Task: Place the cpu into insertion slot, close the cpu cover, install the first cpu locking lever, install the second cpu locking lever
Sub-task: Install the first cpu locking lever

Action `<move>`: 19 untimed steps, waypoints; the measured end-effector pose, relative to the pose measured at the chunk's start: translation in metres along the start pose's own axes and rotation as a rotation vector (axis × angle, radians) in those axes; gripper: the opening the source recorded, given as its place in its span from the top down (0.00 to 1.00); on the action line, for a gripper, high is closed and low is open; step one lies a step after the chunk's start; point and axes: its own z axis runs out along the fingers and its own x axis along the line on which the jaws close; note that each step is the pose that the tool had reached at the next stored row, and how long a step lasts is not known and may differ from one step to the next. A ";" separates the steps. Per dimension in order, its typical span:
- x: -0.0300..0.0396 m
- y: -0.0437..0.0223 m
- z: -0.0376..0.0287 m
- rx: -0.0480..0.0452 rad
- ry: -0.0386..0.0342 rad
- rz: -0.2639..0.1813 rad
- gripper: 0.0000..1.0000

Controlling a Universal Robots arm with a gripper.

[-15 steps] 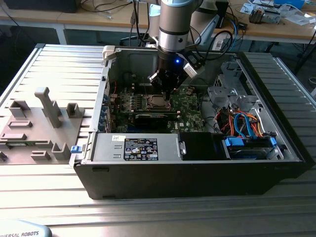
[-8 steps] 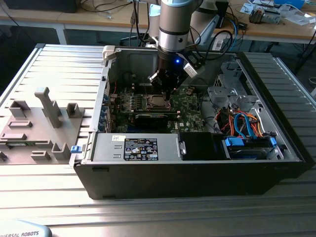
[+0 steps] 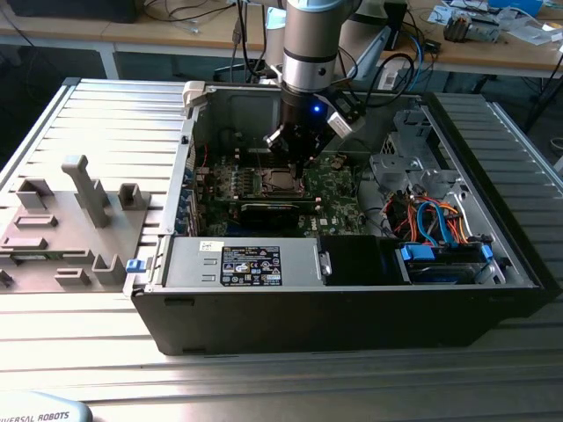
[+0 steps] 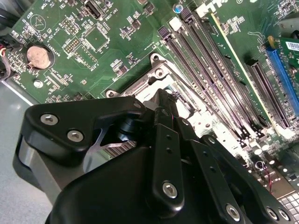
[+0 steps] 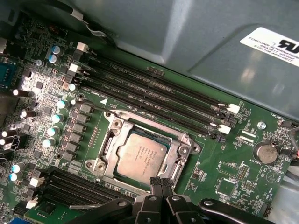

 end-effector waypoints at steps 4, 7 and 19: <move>0.0000 0.0000 0.0000 0.0001 -0.0004 -0.006 0.89; 0.0000 0.0000 0.0000 0.0001 -0.0006 -0.009 0.89; 0.0000 0.0000 0.0000 0.0003 -0.0018 -0.027 0.89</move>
